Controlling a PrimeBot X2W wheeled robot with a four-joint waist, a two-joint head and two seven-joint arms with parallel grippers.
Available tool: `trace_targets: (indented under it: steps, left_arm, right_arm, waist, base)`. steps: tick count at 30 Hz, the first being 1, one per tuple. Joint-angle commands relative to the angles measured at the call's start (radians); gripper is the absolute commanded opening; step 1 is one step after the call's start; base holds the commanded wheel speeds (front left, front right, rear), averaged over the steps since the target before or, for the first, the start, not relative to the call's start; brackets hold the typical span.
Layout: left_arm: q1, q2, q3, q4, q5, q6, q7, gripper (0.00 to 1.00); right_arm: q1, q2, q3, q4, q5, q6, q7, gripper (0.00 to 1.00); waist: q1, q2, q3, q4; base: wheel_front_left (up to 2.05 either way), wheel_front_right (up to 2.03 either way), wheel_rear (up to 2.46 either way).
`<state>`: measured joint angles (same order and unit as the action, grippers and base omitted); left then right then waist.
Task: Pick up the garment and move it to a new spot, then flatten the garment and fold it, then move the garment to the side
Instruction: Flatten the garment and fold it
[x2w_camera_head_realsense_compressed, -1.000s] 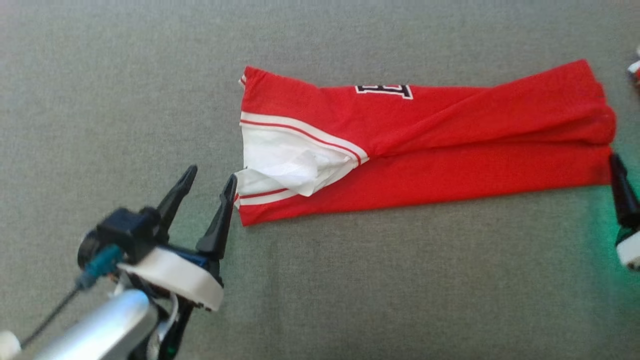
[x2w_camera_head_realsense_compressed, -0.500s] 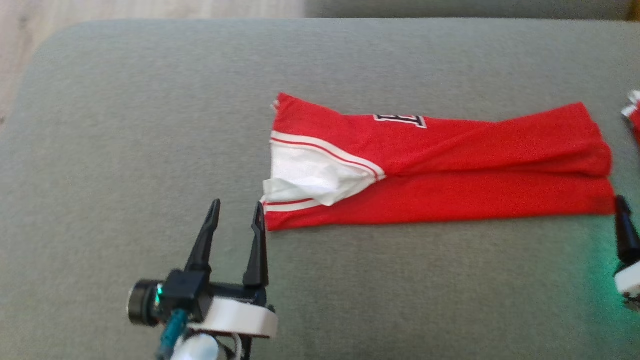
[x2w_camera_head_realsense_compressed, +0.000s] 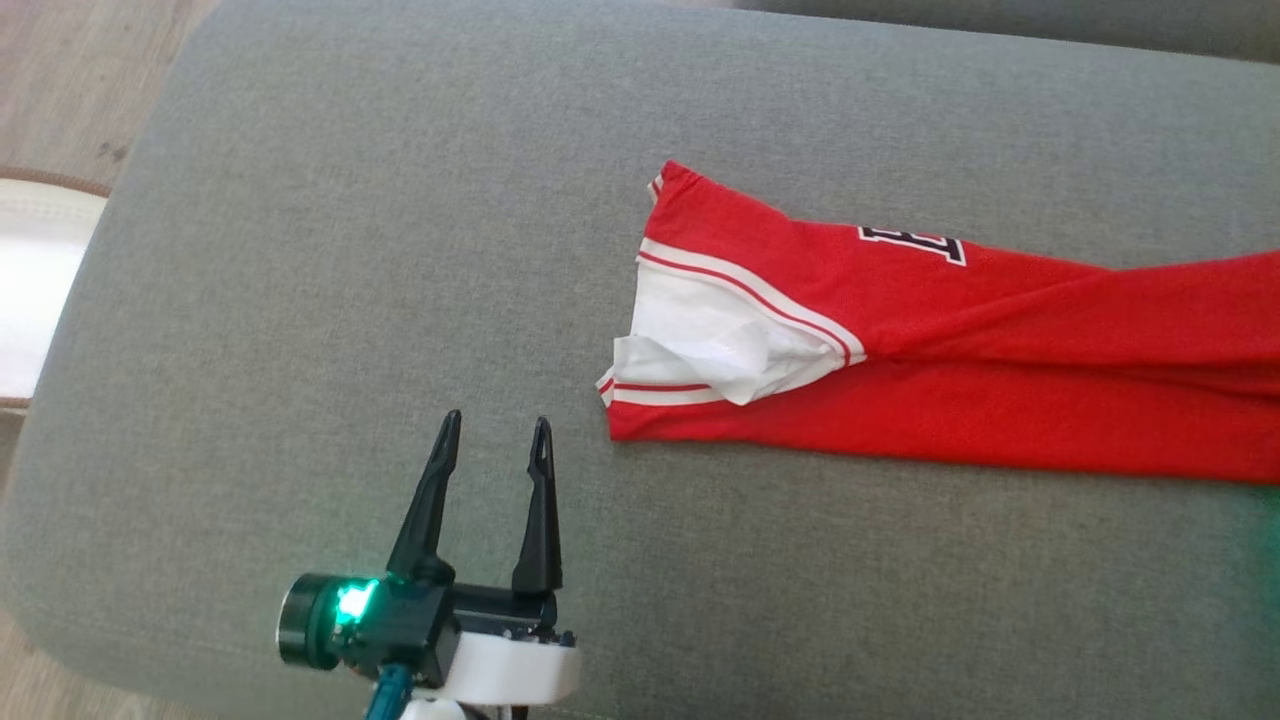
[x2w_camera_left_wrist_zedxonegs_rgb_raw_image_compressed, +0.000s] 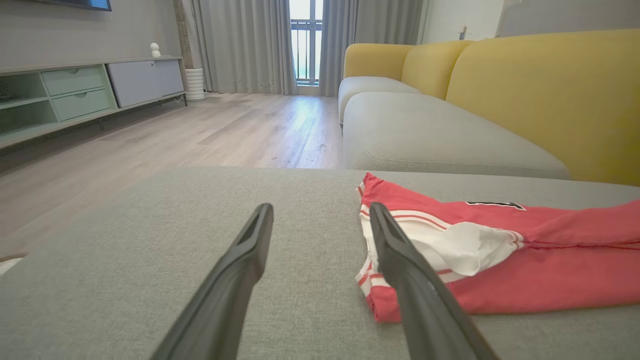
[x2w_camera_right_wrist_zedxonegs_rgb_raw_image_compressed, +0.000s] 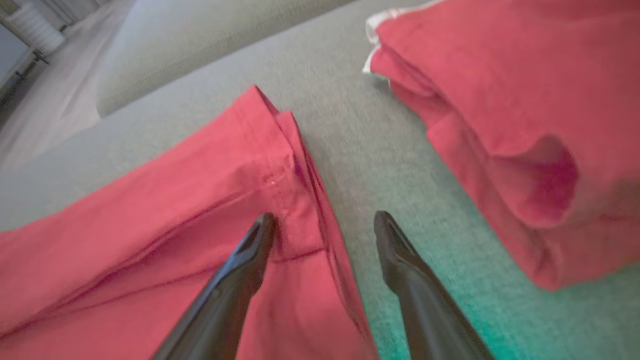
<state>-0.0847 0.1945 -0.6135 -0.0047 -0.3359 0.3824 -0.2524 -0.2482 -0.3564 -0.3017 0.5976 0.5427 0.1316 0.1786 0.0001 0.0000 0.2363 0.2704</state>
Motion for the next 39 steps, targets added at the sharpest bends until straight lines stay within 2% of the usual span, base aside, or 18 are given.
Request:
trace_targets:
  steps: [1,4,5,6,7,8,13,24,29,34,39]
  left_arm:
    - [-0.009,-0.007,0.041,-0.026,0.014,-0.008,-0.009,1.00]
    - [-0.002,-0.026,0.063,-0.022,0.038,-0.029,-0.009,1.00]
    - [0.001,-0.031,0.067,-0.018,0.044,-0.038,-0.009,1.00]
    - [0.004,-0.037,0.072,-0.013,0.049,-0.046,-0.009,1.00]
    - [0.007,-0.042,0.077,-0.010,0.054,-0.053,-0.009,1.00]
    - [0.010,-0.046,0.082,-0.006,0.059,-0.060,-0.009,1.00]
    - [0.027,-0.059,0.107,0.011,0.078,-0.093,-0.009,1.00]
    - [0.041,-0.061,0.150,0.034,0.119,-0.129,-0.009,1.00]
    - [0.047,-0.065,0.159,0.042,0.125,-0.140,-0.009,1.00]
    - [0.050,-0.075,0.161,0.058,0.129,-0.156,-0.009,1.00]
    - [0.050,-0.084,0.154,0.076,0.133,-0.176,-0.009,1.00]
  right_arm:
    - [-0.019,-0.037,0.007,-0.016,-0.012,-0.001,0.006,1.00]
    - [-0.028,-0.033,0.003,0.021,-0.029,-0.001,0.033,1.00]
    - [-0.030,-0.030,0.006,0.027,-0.031,-0.001,0.040,0.84]
    - [-0.031,-0.026,0.007,0.033,-0.028,-0.001,0.050,0.44]
    - [-0.031,-0.020,0.014,0.034,-0.022,-0.001,0.063,0.09]
    - [-0.031,-0.015,0.019,0.032,-0.011,-0.001,0.073,0.00]
    - [-0.010,-0.027,0.054,-0.008,0.020,-0.001,0.083,0.00]
    - [0.043,-0.187,0.056,-0.169,0.035,-0.001,0.068,0.00]
    - [0.057,-0.216,0.058,-0.272,0.051,-0.001,0.084,0.00]
    - [0.046,-0.187,0.099,-0.414,0.057,-0.001,0.092,0.00]
    - [0.005,-0.098,0.195,-0.536,0.044,-0.001,0.126,0.00]
  waist:
    - [-0.0001,0.0000,0.003,0.003]
    - [-0.0001,0.0000,0.006,0.004]
    - [-0.0001,0.0000,0.006,0.003]
    - [-0.0001,0.0000,0.005,0.002]
    - [-0.0001,0.0000,0.004,0.000]
    - [-0.0001,0.0000,0.003,-0.002]
    - [-0.0001,0.0000,-0.010,-0.020]
    - [-0.0001,0.0000,-0.036,-0.071]
    - [-0.0001,0.0000,-0.044,-0.083]
    - [-0.0001,0.0000,-0.061,-0.084]
    - [-0.0001,0.0000,-0.081,-0.059]
  base:
    - [0.00,0.00,0.00]
    - [0.00,0.00,0.00]
    - [0.00,0.00,0.00]
    - [0.00,0.00,0.00]
    - [0.00,0.00,0.00]
    - [0.00,0.00,0.00]
    - [0.00,0.00,0.00]
    - [0.00,0.00,0.00]
    - [0.00,0.00,0.00]
    - [0.00,0.00,0.00]
    - [0.00,0.00,0.00]
